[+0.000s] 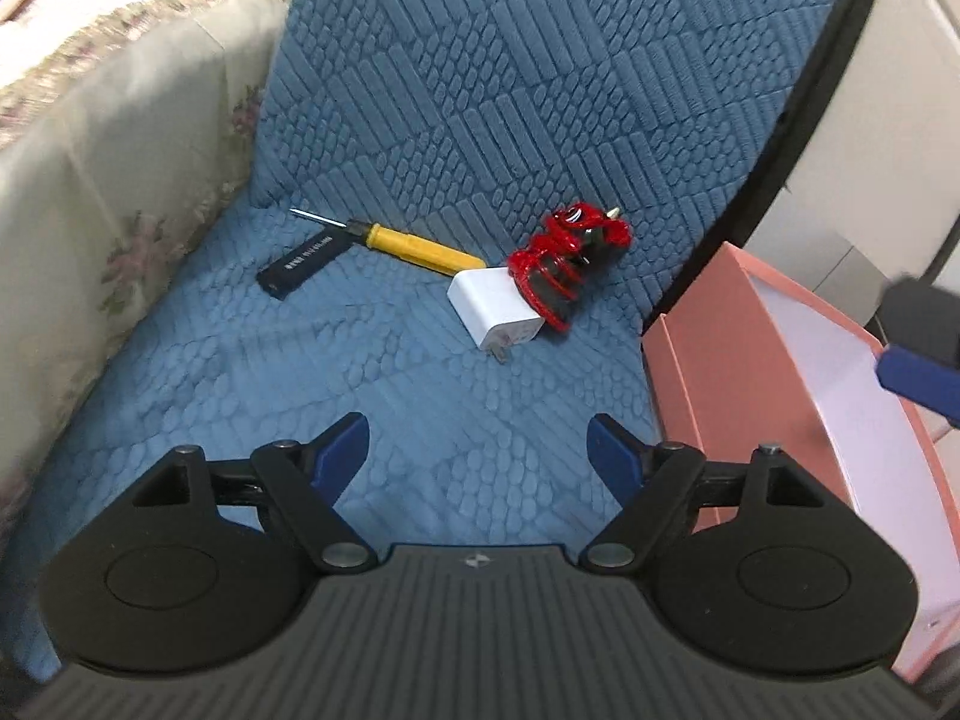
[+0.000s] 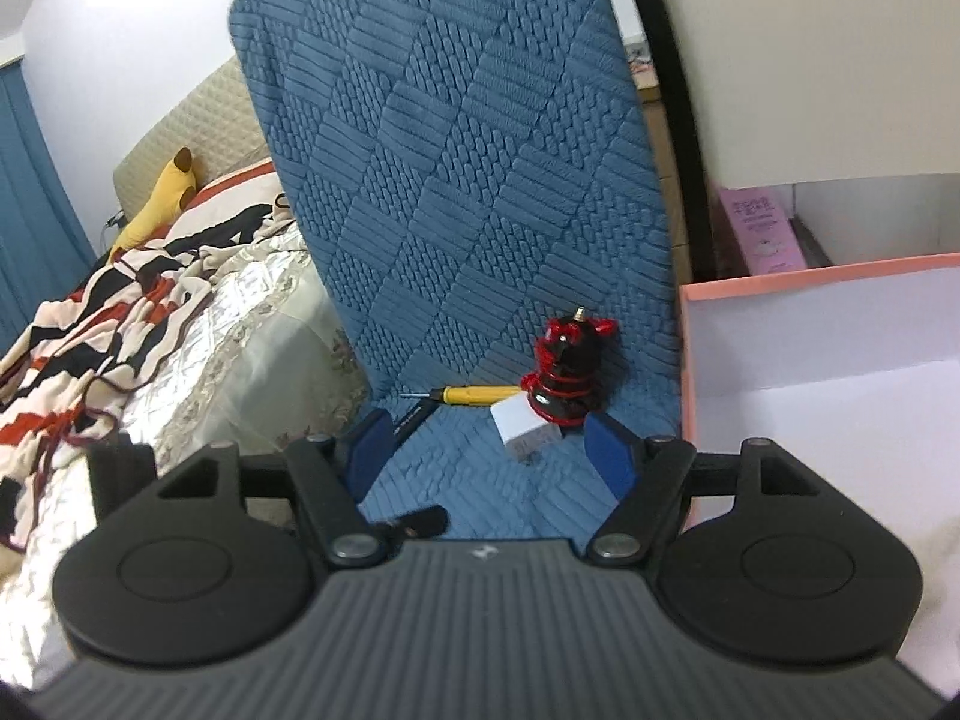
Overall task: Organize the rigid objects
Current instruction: 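Lower the right tool onto the red-and-black figurine and close it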
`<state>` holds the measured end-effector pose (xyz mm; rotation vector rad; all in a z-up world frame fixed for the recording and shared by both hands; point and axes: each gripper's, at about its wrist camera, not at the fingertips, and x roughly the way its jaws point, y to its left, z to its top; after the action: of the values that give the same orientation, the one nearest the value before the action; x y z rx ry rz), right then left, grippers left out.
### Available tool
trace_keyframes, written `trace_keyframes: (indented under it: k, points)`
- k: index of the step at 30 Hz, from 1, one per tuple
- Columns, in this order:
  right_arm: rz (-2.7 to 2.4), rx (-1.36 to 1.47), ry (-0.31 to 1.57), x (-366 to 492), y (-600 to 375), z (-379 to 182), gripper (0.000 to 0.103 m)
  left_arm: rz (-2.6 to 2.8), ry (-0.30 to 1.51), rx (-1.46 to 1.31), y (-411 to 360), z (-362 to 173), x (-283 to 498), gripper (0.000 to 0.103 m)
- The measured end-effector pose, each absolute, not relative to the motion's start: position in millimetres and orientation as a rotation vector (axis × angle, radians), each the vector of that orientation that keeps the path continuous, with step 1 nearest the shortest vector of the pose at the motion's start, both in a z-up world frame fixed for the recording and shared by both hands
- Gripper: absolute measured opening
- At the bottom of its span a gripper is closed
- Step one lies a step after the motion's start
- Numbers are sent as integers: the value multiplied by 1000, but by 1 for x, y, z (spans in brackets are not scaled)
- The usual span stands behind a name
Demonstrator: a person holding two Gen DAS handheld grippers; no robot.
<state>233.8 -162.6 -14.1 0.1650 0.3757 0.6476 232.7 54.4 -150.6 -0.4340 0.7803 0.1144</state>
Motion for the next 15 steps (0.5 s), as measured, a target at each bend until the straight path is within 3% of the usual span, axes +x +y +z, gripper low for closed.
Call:
trace_keyframes:
  k: [15]
  points:
    - [615,130,537,357,-103,-19,71,111,839,-480,54,-185,314,83]
